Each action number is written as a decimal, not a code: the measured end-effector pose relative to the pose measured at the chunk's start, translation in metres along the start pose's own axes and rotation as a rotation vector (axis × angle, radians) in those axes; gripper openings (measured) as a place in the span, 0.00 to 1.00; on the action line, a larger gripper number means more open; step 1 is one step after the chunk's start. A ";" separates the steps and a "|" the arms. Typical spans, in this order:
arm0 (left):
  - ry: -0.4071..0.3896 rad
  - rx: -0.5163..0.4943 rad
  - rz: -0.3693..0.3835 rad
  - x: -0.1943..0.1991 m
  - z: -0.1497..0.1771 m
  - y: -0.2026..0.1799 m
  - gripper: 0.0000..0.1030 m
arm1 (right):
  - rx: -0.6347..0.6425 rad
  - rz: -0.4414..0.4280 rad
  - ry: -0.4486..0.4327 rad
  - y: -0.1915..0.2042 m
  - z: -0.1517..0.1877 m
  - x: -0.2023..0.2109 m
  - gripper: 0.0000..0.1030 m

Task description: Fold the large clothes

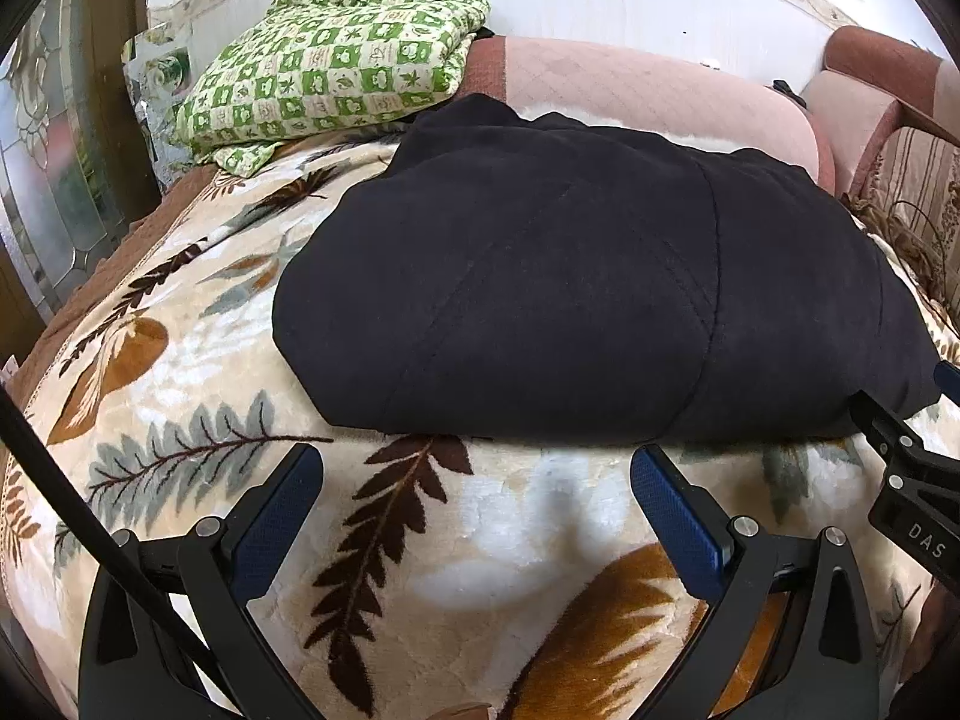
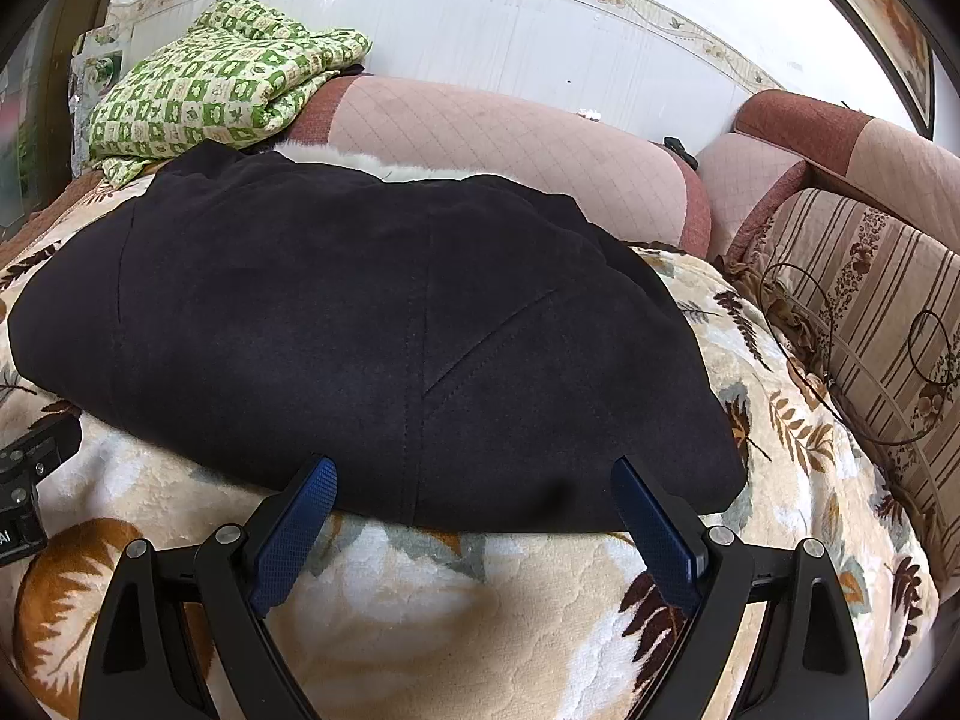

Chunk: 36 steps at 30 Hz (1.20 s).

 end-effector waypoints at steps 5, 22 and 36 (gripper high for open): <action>0.016 0.009 0.015 -0.003 0.002 -0.001 0.99 | 0.001 -0.001 0.002 0.000 0.000 0.000 0.92; 0.040 0.020 0.017 -0.007 0.004 -0.002 0.99 | 0.004 -0.008 0.002 0.004 0.001 0.001 0.92; 0.044 0.025 0.032 -0.008 0.006 -0.004 0.99 | 0.009 -0.024 0.007 0.004 0.001 0.002 0.92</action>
Point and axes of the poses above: each gripper's, at about its wrist camera, not at the fingertips, and x roughly against the way its jaws point, y to its left, z to its underside, the point moved 6 cm from there along -x, roughly the way its jaws point, and after that the axes turned 15 degrees about -x, right-handed, at the moved point
